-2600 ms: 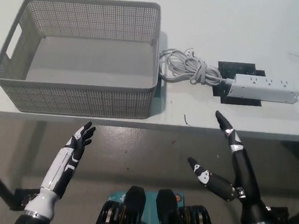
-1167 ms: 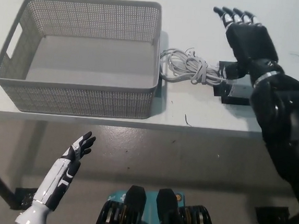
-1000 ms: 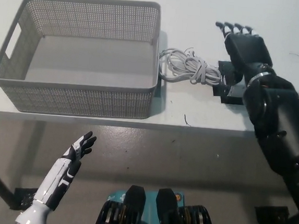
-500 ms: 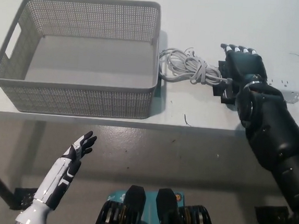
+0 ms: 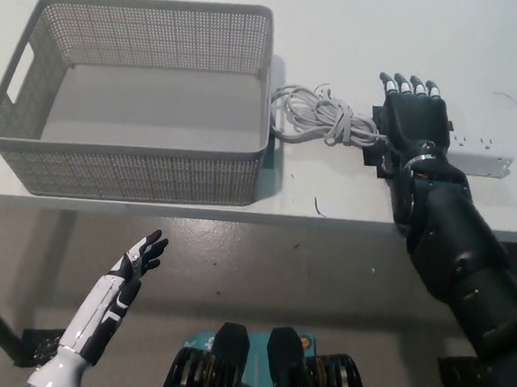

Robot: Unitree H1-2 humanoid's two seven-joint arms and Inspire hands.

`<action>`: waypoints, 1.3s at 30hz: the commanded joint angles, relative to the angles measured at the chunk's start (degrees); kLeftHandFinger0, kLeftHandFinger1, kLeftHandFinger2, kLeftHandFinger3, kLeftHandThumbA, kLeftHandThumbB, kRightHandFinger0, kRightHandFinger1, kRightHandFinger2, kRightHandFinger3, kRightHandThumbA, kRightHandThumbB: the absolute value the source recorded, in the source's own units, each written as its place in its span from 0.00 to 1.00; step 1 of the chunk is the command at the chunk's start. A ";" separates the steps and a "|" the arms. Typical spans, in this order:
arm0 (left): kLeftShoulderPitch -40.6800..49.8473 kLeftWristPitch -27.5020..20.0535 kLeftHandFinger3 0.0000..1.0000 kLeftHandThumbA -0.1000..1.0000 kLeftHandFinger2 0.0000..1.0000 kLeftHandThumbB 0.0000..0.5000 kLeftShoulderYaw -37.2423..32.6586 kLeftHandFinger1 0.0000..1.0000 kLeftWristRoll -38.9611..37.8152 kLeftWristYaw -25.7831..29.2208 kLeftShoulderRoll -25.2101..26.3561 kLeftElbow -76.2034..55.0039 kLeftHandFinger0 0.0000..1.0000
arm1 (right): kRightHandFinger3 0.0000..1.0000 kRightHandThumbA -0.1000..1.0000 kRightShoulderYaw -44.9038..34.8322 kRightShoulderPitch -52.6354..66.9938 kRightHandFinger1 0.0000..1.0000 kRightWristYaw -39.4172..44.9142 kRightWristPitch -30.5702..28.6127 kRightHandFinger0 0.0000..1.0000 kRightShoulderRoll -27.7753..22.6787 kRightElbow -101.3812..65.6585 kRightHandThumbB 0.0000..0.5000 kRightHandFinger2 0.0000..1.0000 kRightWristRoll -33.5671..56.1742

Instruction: Use the right hand to pick up a power strip and put it into a container on the left side

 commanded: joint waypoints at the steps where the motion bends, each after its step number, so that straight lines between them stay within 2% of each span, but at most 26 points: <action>1: -0.82 -1.27 1.00 1.00 1.00 0.50 -0.08 1.00 -0.92 -0.87 0.77 -1.20 1.00 | 1.00 1.00 -0.37 -7.42 1.00 -32.78 -9.44 1.00 3.75 13.55 0.56 1.00 2.19; 7: -1.19 -0.29 1.00 1.00 1.00 0.50 -0.13 1.00 -1.62 -1.33 0.86 -1.39 1.00 | 1.00 1.00 -2.70 -8.77 1.00 -35.28 -14.88 1.00 4.84 17.45 0.48 1.00 5.98; 9: -1.50 -0.26 1.00 1.00 1.00 0.51 -0.08 1.00 -1.84 -1.43 0.92 -1.22 1.00 | 1.00 0.79 -4.33 -9.12 1.00 -34.21 -16.44 1.00 4.97 18.73 0.47 1.00 8.18; 10: -1.60 -0.15 1.00 1.00 1.00 0.51 -0.04 1.00 -1.90 -1.49 1.01 -1.27 1.00 | 1.00 0.74 -5.40 -9.26 1.00 -33.29 -17.27 0.98 5.08 19.36 0.48 1.00 9.61; 11: -1.75 -0.16 1.00 1.00 1.00 0.51 -0.03 1.00 -1.80 -1.55 1.16 -1.28 1.00 | 0.97 0.68 -5.68 -9.44 0.91 -33.39 -17.39 0.89 5.09 19.94 0.49 0.90 10.04; 12: -1.77 0.00 1.00 1.00 1.00 0.50 -0.03 1.00 -1.66 -1.57 1.27 -1.43 1.00 | 0.85 0.53 -6.46 -9.53 0.77 -33.39 -17.93 0.75 5.07 20.68 0.52 0.77 10.92; 13: -1.92 -0.01 1.00 1.00 1.00 0.50 -0.06 1.00 -1.61 -1.61 1.32 -1.40 1.00 | 0.77 0.43 -6.76 -9.61 0.64 -33.60 -18.10 0.61 5.00 21.05 0.55 0.67 11.21; 14: -1.95 -0.21 1.00 1.00 1.00 0.50 -0.05 1.00 -1.19 -1.43 1.34 -1.37 1.00 | 0.62 0.30 -7.16 -9.78 0.46 -33.64 -18.01 0.42 4.86 21.69 0.57 0.54 11.60; 15: -2.18 -0.20 1.00 1.00 1.00 0.49 -0.09 1.00 -1.03 -1.45 1.41 -1.29 1.00 | 0.55 0.20 -7.34 -9.91 0.38 -33.80 -18.08 0.30 4.74 22.03 0.59 0.47 11.74; 16: -2.27 -0.23 1.00 1.00 1.00 0.50 -0.14 1.00 -1.18 -1.58 1.43 -1.29 1.00 | 0.40 0.05 -7.47 -9.97 0.20 -33.98 -18.46 0.06 4.53 22.43 0.53 0.32 11.89; 17: -2.36 -0.22 1.00 1.00 1.00 0.50 -0.16 1.00 -1.34 -1.69 1.48 -1.29 1.00 | 0.28 0.00 -7.59 -10.01 0.02 -34.12 -19.15 0.00 4.30 22.79 0.45 0.23 12.11; 18: -2.44 -0.24 1.00 1.00 1.00 0.50 -0.12 1.00 -1.60 -1.76 1.49 -1.25 1.00 | 0.20 0.00 -7.46 -9.98 0.00 -34.65 -20.42 0.00 4.01 23.07 0.40 0.15 12.09; 19: -2.45 -0.19 1.00 1.00 1.00 0.50 -0.12 1.00 -1.72 -1.80 1.49 -1.23 1.00 | 0.14 0.00 -7.27 -9.96 0.00 -34.93 -21.44 0.00 3.75 23.33 0.36 0.12 12.08; 20: -2.45 -0.12 1.00 1.00 1.00 0.49 -0.12 1.00 -1.97 -1.87 1.47 -1.22 1.00 | 0.21 0.00 -7.05 -9.96 0.00 -34.62 -22.25 0.00 3.42 23.62 0.36 0.22 12.08; 21: -2.47 0.06 1.00 1.00 1.00 0.50 -0.13 1.00 -1.97 -1.90 1.49 -1.28 1.00 | 0.34 0.00 -6.98 -10.02 0.06 -34.48 -22.56 0.00 3.30 23.89 0.37 0.45 12.30; 22: -2.50 0.16 1.00 1.00 1.00 0.50 -0.14 1.00 -1.97 -1.90 1.50 -1.27 1.00 | 0.47 0.00 -6.77 -10.05 0.08 -34.57 -22.87 0.00 3.21 24.06 0.37 0.58 12.36; 23: -2.52 0.17 1.00 1.00 1.00 0.50 -0.15 1.00 -2.02 -1.91 1.51 -1.24 1.00 | 0.54 0.00 -6.52 -10.06 0.09 -34.70 -23.13 0.00 3.14 24.17 0.36 0.61 12.35; 24: -2.52 0.18 1.00 1.00 1.00 0.51 -0.15 1.00 -2.21 -1.97 1.51 -1.28 1.00 | 0.65 0.00 -6.33 -10.04 0.13 -35.09 -23.83 0.00 3.07 24.30 0.33 0.64 12.59; 26: -2.65 0.15 1.00 1.00 1.00 0.50 -0.13 1.00 -2.32 -2.06 1.54 -1.26 1.00 | 0.71 0.00 -5.68 -10.28 0.15 -35.43 -24.42 0.00 2.95 24.56 0.31 0.64 12.84; 27: -2.60 0.36 1.00 1.00 1.00 0.49 -0.13 1.00 -2.57 -2.20 1.50 -1.43 1.00 | 0.76 0.00 -5.22 -10.43 0.18 -35.78 -24.44 0.00 2.85 24.58 0.32 0.68 12.74; 33: -2.41 0.45 1.00 1.00 1.00 0.51 0.11 1.00 -3.09 -2.65 1.46 -1.33 1.00 | 0.81 0.00 -4.03 -11.10 0.24 -37.18 -26.14 0.00 2.40 24.51 0.29 0.75 13.43; 35: -2.38 0.47 1.00 1.00 1.00 0.50 0.06 1.00 -2.81 -2.63 1.50 -1.46 1.00 | 0.83 0.00 -3.52 -11.41 0.25 -37.69 -26.26 0.00 2.20 24.44 0.30 0.76 13.45; 36: -2.48 0.16 1.00 1.00 1.00 0.48 0.06 1.00 -1.95 -2.28 1.51 -1.35 1.00 | 0.82 0.00 -2.78 -11.67 0.26 -39.42 -27.51 0.00 1.88 24.27 0.36 0.78 13.10; 37: -2.46 0.46 1.00 1.00 1.00 0.49 0.05 1.00 -2.26 -2.39 1.48 -1.40 1.00 | 0.82 0.00 -2.55 -11.94 0.26 -39.11 -27.62 0.00 1.67 24.22 0.35 0.78 13.22; 38: -2.48 0.26 1.00 1.00 1.00 0.49 0.05 1.00 -2.48 -2.45 1.44 -1.25 1.00 | 0.79 0.00 -2.20 -12.27 0.25 -39.12 -27.61 0.00 1.43 24.13 0.35 0.76 13.13; 39: -2.41 0.42 1.00 1.00 1.00 0.50 0.02 1.00 -2.65 -2.50 1.39 -1.38 1.00 | 0.66 0.00 -1.57 -13.02 0.21 -40.07 -27.22 0.00 1.03 23.98 0.33 0.70 12.84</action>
